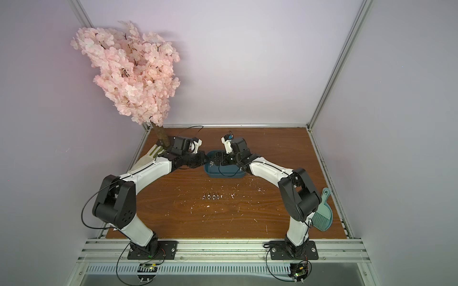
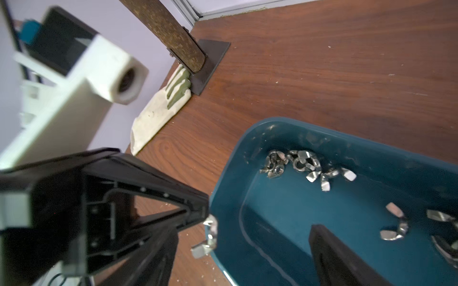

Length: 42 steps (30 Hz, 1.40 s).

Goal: Take out the wing nut from the storage box
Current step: Place the wing nut at the center of the board.

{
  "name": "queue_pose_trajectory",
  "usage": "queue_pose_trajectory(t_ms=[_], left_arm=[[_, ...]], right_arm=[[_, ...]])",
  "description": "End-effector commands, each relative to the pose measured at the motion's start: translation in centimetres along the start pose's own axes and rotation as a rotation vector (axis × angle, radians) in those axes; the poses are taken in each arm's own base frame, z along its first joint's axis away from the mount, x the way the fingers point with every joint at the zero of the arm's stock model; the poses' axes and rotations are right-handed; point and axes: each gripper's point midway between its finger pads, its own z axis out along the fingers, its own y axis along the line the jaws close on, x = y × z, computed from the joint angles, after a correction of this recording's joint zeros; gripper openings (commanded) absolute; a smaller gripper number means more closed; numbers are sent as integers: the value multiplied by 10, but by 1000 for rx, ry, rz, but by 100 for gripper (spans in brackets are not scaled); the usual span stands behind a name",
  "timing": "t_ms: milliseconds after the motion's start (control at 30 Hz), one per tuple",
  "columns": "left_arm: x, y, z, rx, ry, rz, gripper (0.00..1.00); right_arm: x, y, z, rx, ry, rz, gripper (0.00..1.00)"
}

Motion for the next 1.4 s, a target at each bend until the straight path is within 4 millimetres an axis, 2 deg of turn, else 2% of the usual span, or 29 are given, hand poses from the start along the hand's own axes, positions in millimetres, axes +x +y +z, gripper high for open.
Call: queue_pose_trajectory(t_ms=[0,300,467,700,1033,1233,1367], left_arm=[[14,21,-19,-131,14,40,0],[70,59,-38,-307,89,18,0],[101,74,-38,-384,150,23,0],[133,85,-32,-451,218,59,0],[154,91,-22,-485,283,82,1],[158,98,-17,-510,301,76,3],[158,99,-16,-513,304,76,16]], right_arm=[[-10,3,-21,17,-39,-31,99],[13,-9,-35,57,-19,-32,99],[22,-15,-43,81,-21,-29,99],[30,-18,-52,96,-22,-17,99],[32,-16,-56,107,-26,-20,99],[33,-14,-55,107,-19,-23,99],[32,-16,-53,121,-14,-23,99]])
